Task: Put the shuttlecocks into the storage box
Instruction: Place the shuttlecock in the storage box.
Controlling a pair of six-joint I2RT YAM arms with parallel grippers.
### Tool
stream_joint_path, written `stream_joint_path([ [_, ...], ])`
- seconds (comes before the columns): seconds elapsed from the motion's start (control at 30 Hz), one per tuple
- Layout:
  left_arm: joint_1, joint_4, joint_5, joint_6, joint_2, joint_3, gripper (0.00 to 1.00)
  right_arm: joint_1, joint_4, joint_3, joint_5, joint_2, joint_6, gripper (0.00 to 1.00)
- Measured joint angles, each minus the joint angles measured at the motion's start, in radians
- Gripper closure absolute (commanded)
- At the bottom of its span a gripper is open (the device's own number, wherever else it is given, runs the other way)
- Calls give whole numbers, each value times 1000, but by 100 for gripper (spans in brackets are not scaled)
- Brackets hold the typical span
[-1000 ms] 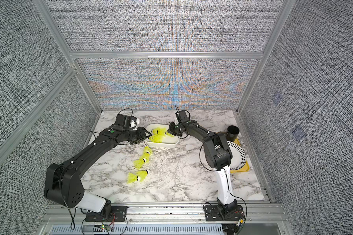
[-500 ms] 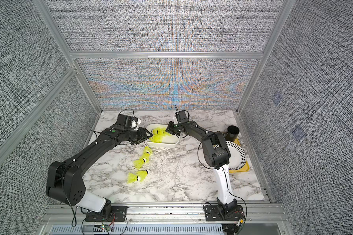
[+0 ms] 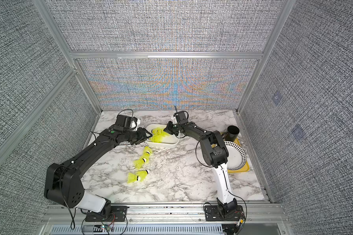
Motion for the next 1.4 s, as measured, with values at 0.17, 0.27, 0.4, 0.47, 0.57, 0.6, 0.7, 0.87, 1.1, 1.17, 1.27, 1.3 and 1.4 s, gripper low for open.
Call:
stream_joint_path([
  [0.17, -1, 0, 0, 0, -9, -3, 46, 0, 14, 21, -14, 19, 14, 100],
  [0.27, -1, 0, 0, -1, -10, -3, 46, 2, 24, 34, -22, 34, 19, 100],
  [0.4, -2, -1, 0, -1, -13, -4, 46, 3, 34, 48, -27, 50, 33, 100],
  [0.47, -3, -1, 0, -2, -16, -5, 46, 4, 38, 53, -30, 58, 36, 100],
  [0.57, -6, -1, 0, -3, -19, -5, 46, 5, 40, 64, -34, 71, 40, 100],
  [0.6, -6, -2, -1, -3, -19, -5, 46, 5, 41, 68, -35, 74, 41, 100],
  [0.7, -9, -3, -1, -4, -19, -5, 46, 7, 47, 71, -45, 78, 45, 100],
  [0.87, -15, -4, -3, -4, -18, -5, 46, 10, 93, 53, -67, 79, 66, 100],
  [1.1, -22, -4, -4, -4, -18, -5, 46, 10, 165, 35, -91, 83, 104, 100],
  [1.17, -24, -4, -4, -4, -18, -6, 46, 10, 167, 33, -96, 85, 111, 100],
  [1.27, -26, -4, -4, -4, -18, -7, 46, 10, 169, 28, -97, 90, 113, 100],
  [1.3, -27, -4, -4, -4, -18, -8, 46, 10, 168, 27, -97, 92, 113, 100],
  [1.4, -29, -5, -4, -4, -18, -8, 46, 10, 168, 27, -96, 96, 113, 100],
])
